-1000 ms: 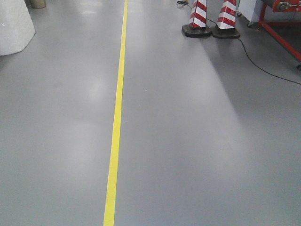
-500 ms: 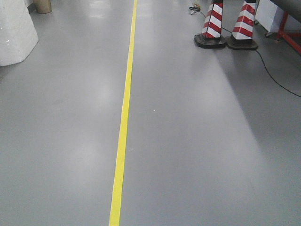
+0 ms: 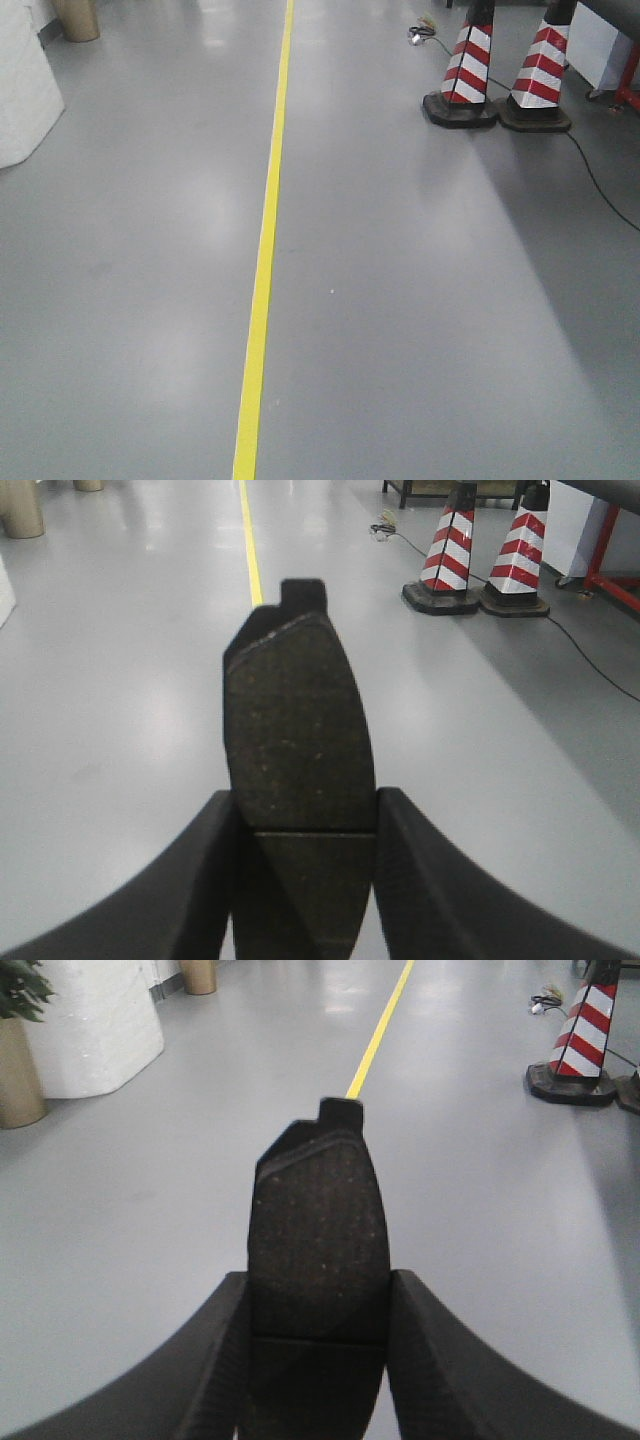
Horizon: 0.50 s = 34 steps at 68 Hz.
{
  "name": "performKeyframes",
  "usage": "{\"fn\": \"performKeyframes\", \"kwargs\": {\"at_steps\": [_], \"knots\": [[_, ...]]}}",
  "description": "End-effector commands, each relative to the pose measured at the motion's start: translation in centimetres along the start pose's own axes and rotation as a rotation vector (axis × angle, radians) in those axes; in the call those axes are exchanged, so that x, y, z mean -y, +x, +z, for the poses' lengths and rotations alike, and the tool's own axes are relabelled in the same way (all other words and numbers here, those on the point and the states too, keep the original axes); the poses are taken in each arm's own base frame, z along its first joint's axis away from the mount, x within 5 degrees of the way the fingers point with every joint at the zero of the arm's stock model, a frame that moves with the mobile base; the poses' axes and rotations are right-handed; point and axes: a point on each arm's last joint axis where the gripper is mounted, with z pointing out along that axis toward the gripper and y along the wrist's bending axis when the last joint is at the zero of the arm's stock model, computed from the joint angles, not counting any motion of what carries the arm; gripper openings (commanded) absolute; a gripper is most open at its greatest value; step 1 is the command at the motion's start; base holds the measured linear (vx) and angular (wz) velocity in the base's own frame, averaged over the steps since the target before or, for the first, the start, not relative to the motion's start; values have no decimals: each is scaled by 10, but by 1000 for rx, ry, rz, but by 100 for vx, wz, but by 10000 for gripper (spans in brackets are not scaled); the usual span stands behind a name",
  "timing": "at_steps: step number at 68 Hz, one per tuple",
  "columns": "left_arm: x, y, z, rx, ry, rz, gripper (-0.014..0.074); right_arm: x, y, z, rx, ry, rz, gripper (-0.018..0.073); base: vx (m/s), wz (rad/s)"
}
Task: Move and align brake pads A on conveyor
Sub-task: 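Drive along the yellow floor line past the striped cones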
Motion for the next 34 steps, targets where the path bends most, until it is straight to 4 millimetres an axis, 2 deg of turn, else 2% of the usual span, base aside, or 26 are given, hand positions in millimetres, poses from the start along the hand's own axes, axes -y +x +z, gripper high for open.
{"fn": "performKeyframes", "kwargs": {"at_steps": [1,34], "knots": [[1,-17,-3,114,12,-8,-6,1,-18,-4,120,11,-2,-7,68,-11],[1,-17,-3,114,12,-8,-6,1,-18,-4,120,11,-2,-7,69,-5]]}}
